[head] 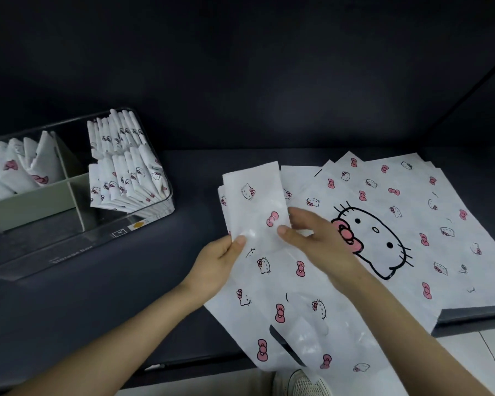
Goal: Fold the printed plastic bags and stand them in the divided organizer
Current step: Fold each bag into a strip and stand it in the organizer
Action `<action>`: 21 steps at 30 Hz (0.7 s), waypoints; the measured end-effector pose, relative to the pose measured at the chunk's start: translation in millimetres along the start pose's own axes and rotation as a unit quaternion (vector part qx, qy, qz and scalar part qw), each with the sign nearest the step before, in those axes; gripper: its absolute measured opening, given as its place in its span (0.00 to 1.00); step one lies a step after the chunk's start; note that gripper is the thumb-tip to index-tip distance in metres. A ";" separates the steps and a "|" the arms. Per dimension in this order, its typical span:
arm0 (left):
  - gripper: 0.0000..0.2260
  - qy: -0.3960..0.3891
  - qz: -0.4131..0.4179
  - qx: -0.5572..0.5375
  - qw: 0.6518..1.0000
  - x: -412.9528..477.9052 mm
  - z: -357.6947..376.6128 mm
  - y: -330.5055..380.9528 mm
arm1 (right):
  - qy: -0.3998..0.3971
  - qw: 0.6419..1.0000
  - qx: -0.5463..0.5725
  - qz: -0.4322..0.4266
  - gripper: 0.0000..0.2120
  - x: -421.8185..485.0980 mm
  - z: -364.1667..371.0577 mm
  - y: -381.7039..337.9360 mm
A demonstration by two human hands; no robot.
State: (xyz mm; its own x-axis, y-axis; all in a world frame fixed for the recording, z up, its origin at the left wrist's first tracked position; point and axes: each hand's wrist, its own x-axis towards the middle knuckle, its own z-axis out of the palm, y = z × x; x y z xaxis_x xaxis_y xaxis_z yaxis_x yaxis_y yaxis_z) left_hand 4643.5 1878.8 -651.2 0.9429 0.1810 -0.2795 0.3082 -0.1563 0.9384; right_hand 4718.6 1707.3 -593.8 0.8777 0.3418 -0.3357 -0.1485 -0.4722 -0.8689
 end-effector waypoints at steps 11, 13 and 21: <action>0.12 0.106 0.035 0.033 0.993 0.4 9.2 -3.2 | 0.131 0.961 -0.235 0.058 0.24 34.2 28.7 34.7; 0.18 0.152 0.066 0.083 0.983 -1.3 11.8 -5.9 | 0.140 0.960 -0.236 0.054 0.21 34.4 31.1 36.7; 0.16 0.202 0.222 0.321 0.899 7.4 4.5 -24.2 | 0.141 0.950 -0.271 0.057 0.15 41.0 33.4 35.6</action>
State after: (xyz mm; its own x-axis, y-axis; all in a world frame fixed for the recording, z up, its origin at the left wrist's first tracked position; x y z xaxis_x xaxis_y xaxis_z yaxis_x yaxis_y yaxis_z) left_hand 4643.6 1879.6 -676.8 0.9085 0.2797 0.3106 0.0447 -0.8038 0.5932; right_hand 4734.1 1731.6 -650.7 0.9684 0.0681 -0.2401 -0.0608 -0.8687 -0.4916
